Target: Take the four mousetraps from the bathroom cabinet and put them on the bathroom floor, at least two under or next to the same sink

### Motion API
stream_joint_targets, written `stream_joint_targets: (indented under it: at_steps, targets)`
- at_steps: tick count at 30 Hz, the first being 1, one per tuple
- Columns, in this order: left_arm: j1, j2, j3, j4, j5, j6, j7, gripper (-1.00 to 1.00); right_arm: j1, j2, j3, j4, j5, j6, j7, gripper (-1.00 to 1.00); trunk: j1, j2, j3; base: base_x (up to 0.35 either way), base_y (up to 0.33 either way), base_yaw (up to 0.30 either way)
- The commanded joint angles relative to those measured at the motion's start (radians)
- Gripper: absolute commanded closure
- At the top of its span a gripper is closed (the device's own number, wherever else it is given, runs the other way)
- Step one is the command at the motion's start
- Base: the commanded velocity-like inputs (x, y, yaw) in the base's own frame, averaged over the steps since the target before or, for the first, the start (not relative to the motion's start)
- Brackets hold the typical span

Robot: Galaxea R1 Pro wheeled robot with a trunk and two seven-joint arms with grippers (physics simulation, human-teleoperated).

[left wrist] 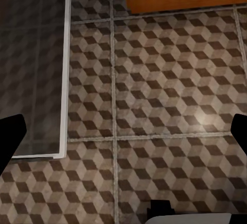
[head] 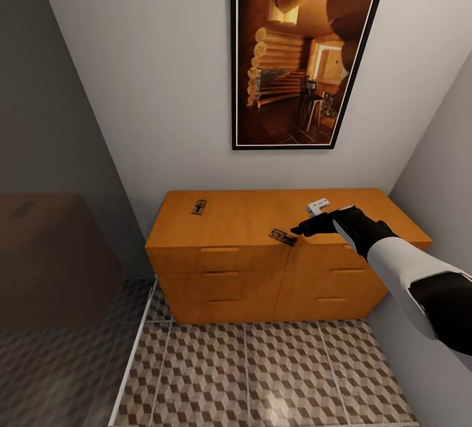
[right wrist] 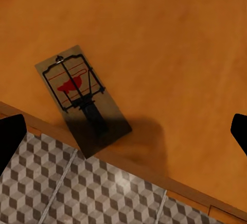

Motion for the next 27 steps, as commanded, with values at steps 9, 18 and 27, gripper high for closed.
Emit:
stream_joint_targets:
  at_steps: [9, 18, 27]
  targets:
    - [-0.002, 0.000, -0.007, 0.004, 0.004, -0.006, 0.001, -1.00, -0.001, -0.001, 0.004, -0.001, -0.006, 0.006, 0.014, -1.00, 0.001, -0.002, -0.002, 0.000, 0.000, 0.000]
    - [-0.002, 0.000, -0.007, 0.004, 0.004, -0.006, 0.001, -1.00, -0.001, 0.000, 0.004, 0.009, -0.006, 0.002, 0.017, -1.00, 0.001, -0.002, -0.002, 0.000, 0.000, 0.000]
    - [-0.002, 0.000, -0.007, 0.004, 0.004, -0.006, 0.001, -1.00, -0.001, 0.005, 0.004, 0.027, -0.008, -0.027, 0.017, -1.00, 0.001, -0.002, -0.002, 0.000, 0.000, 0.000]
